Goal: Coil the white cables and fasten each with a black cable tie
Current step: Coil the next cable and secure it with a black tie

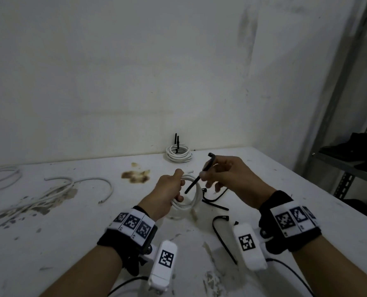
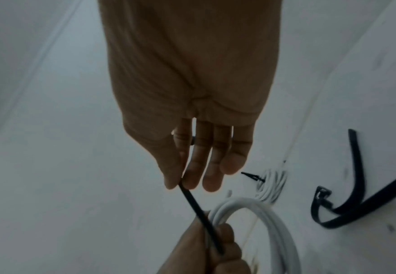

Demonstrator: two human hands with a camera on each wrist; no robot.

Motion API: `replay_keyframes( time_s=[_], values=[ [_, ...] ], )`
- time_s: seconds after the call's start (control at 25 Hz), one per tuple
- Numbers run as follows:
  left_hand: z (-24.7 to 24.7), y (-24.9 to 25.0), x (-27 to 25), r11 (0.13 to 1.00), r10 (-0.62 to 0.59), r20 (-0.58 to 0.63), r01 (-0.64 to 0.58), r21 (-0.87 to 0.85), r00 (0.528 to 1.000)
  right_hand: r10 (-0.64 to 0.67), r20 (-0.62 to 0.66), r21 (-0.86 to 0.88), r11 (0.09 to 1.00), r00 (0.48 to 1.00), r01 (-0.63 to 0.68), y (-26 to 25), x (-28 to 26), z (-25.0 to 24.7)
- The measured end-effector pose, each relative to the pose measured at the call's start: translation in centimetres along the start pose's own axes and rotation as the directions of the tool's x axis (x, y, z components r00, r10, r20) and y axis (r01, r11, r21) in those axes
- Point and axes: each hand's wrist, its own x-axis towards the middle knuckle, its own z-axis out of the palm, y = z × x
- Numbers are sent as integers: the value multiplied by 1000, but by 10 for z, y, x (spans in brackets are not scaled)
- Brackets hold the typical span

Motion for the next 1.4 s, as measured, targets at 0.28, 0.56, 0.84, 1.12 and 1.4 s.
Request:
replay_keyframes(
  time_s=[0.28,0.56,0.84,1.12,1.4],
  values=[
    [-17,14,-18,994,105,72,-106,6,992,-491,131,-576,669,862,469,21,24,34],
    [-46,19,-24,988,17,161,8,-155,987,-648,382,-714,246,659,656,17,38,59],
    [-72,24,-24,943,116,1,-110,-314,993,-754,211,-741,292,622,605,12,54,90],
    [-111,23,-12,940,234,-257,-286,-189,938,-705,202,-599,460,679,656,2,55,136],
    [-131,27,-13,867,495,-224,-494,63,840,-186,-195,-46,983,963,180,-39,72,148]
  ],
)
